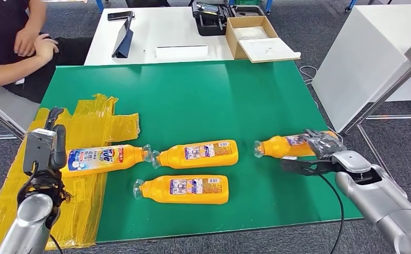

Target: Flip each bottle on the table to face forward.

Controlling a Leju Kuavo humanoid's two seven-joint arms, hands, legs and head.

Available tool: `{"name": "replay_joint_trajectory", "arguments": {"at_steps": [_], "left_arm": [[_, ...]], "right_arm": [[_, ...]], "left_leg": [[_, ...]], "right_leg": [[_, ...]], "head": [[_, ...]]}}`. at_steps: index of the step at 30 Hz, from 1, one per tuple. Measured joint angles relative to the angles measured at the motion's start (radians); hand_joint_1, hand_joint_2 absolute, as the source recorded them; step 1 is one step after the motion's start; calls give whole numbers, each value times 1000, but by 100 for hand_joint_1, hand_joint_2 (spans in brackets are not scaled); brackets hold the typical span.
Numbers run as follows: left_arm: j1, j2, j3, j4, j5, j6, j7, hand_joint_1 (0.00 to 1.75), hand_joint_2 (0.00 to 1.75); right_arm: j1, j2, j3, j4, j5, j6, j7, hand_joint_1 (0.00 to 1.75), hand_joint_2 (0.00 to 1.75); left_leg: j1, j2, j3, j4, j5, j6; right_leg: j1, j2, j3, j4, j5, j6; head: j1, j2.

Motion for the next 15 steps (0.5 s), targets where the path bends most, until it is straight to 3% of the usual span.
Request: {"name": "replay_joint_trajectory", "arguments": {"at_steps": [6,10,15], "left_arm": [[0,0,-4,2,7,6,-5,0,0],[0,0,-6,4,10,8,-9,0,0],[0,0,-7,9,26,15,-14,0,0]], "right_arm": [[-31,-1,-87,18,-92,-68,-59,0,175],[-45,-9,-135,16,-114,-50,-75,0,0],[-53,-26,-138,16,-121,15,-96,0,0]], "left_leg": [[0,0,0,0,0,0],[0,0,-1,0,0,0],[0,0,-2,0,0,0]], "right_leg": [[0,0,0,0,0,0],[0,0,-1,0,0,0],[0,0,-2,0,0,0]], "head": [[0,0],[0,0],[0,0]]}}
